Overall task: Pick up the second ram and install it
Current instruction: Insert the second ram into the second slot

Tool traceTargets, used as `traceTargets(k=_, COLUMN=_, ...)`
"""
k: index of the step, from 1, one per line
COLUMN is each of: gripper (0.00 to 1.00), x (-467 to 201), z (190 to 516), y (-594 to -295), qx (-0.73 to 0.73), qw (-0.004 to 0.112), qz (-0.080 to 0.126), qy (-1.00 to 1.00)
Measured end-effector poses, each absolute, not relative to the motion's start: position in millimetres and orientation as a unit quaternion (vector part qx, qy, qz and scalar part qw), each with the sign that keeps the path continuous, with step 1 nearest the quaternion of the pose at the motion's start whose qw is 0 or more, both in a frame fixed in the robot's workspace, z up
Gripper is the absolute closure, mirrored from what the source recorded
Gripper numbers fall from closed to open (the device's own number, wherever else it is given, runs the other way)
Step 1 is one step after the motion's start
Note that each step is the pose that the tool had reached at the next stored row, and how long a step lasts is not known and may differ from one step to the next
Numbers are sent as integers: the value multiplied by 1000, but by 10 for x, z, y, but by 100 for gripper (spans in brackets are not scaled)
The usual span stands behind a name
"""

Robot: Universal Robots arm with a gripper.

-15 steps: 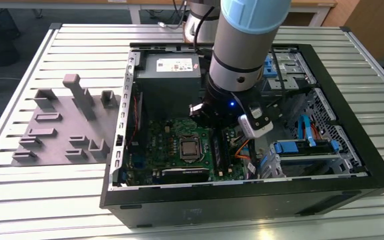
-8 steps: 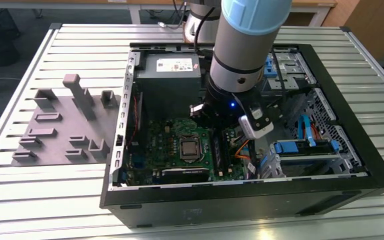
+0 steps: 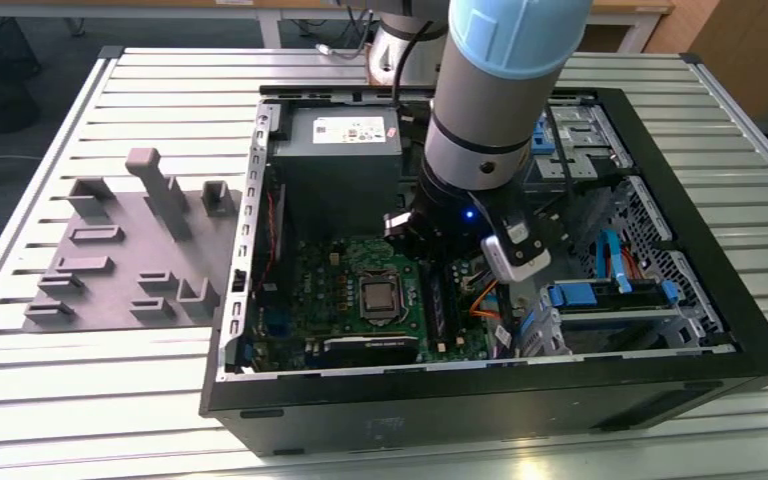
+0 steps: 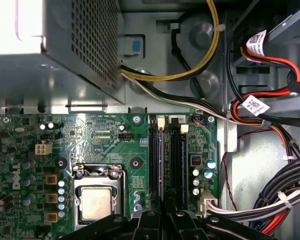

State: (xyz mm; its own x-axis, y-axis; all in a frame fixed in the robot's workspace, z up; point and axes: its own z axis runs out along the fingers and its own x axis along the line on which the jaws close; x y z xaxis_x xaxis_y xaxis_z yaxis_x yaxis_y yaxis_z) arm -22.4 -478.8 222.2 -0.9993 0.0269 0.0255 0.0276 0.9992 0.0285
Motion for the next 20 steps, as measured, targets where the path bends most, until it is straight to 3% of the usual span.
traceTargets(k=20, gripper=86, x=-224, z=2177, y=-4801, qx=-16, qw=13, qz=-14, qy=-1000)
